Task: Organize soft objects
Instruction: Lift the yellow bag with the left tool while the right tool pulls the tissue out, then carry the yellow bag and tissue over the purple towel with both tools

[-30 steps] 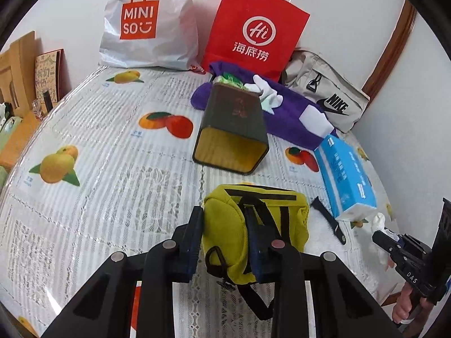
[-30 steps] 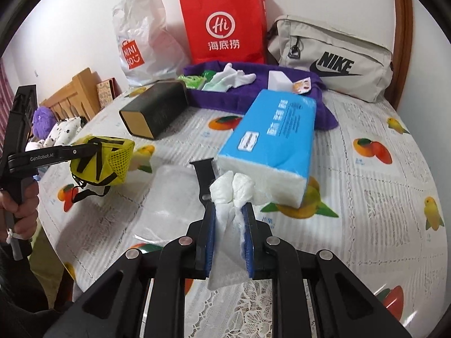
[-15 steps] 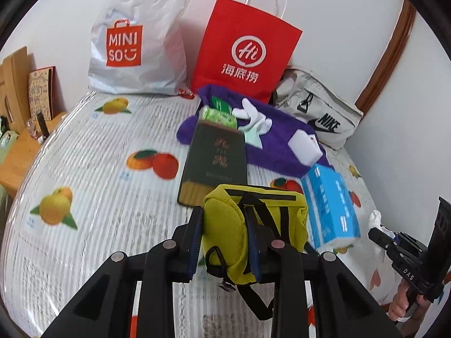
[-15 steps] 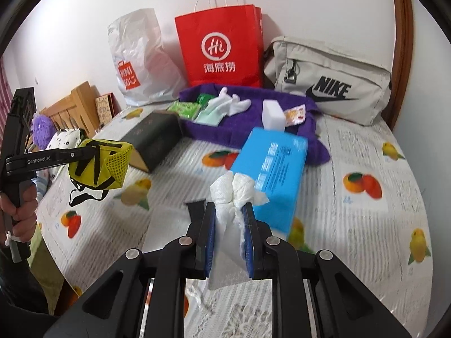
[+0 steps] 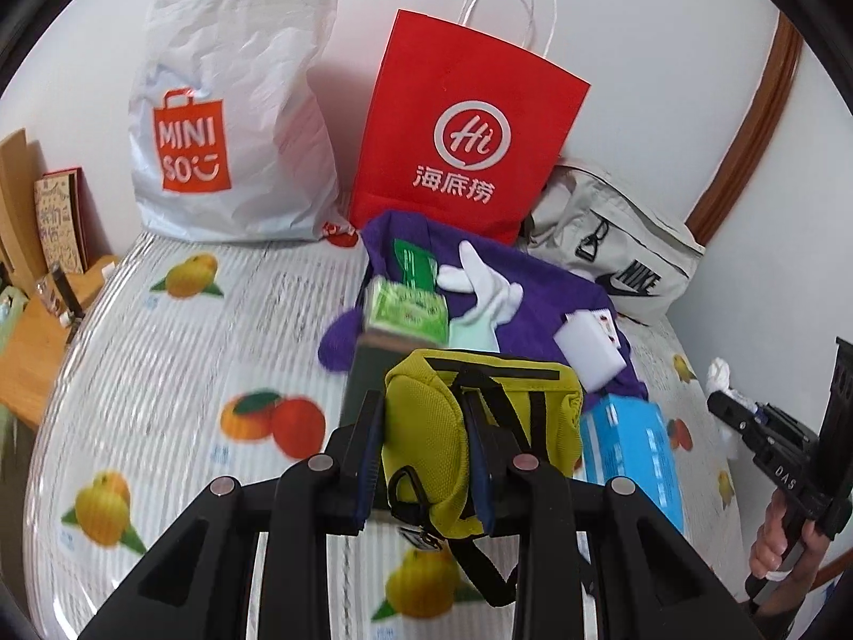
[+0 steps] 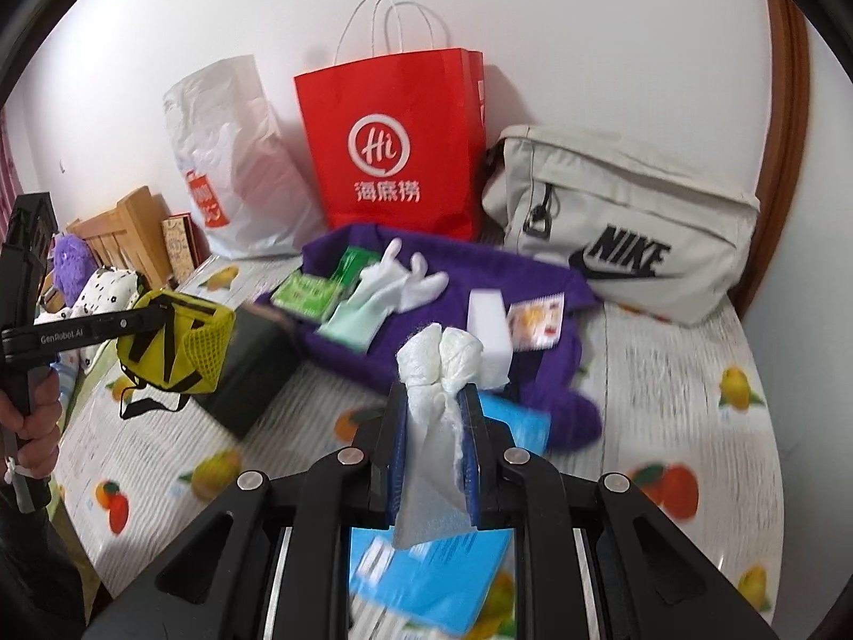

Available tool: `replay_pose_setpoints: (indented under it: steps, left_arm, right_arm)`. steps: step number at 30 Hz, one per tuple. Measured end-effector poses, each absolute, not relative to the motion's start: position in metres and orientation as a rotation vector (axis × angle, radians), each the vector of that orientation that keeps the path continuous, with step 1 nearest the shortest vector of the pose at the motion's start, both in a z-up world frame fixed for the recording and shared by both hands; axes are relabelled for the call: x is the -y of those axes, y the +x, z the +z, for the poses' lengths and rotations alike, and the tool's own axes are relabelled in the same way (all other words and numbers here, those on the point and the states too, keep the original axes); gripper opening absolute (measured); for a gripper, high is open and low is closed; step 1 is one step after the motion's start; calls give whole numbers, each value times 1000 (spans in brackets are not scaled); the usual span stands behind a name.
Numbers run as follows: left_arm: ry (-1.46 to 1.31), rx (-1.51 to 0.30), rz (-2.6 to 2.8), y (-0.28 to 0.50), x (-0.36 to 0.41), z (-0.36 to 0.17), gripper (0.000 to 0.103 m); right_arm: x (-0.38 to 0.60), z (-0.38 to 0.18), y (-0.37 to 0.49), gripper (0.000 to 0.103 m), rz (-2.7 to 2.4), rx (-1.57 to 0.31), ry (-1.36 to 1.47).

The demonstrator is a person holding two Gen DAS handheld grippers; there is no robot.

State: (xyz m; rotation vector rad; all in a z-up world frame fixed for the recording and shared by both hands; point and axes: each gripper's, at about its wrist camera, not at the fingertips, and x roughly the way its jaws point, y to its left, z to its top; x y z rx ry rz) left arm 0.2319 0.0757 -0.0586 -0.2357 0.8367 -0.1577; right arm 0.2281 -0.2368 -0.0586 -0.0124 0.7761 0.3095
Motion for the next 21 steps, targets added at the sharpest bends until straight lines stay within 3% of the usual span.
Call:
replay_pose_setpoints:
  steps: [21]
  left_arm:
    - [-209, -868, -164, 375, -55, -56, 27]
  right_arm:
    - [254, -78, 374, 18, 254, -828, 22]
